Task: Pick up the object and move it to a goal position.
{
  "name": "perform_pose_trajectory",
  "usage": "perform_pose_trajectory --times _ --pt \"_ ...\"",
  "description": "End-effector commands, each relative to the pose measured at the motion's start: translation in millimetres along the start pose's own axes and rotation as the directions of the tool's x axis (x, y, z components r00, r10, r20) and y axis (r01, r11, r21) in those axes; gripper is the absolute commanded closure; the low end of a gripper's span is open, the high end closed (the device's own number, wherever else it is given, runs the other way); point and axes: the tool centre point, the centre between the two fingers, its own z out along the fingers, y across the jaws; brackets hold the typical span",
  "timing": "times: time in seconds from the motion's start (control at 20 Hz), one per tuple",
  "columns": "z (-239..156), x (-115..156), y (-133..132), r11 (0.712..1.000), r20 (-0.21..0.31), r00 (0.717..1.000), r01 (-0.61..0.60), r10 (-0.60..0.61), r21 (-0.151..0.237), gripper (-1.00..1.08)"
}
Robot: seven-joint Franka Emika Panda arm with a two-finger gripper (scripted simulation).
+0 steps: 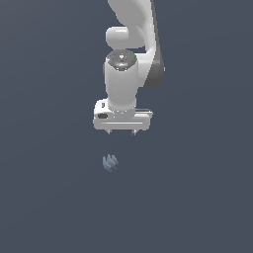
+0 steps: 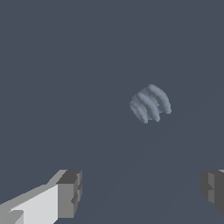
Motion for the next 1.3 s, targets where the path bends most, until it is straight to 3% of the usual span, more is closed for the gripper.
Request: perform_pose_trajectory --times 0.0,0.75,1.25 --pt "-2 0 1 1.0 -0.001 1.0 -0.002 0.002 -0.004 -0.92" --pt "17 15 11 0.992 0.002 0.992 0.126 -0.126 -0.002 -0.92" --pt "53 40 31 0.94 0.002 0.94 0.341 -0.341 0.006 -0.92"
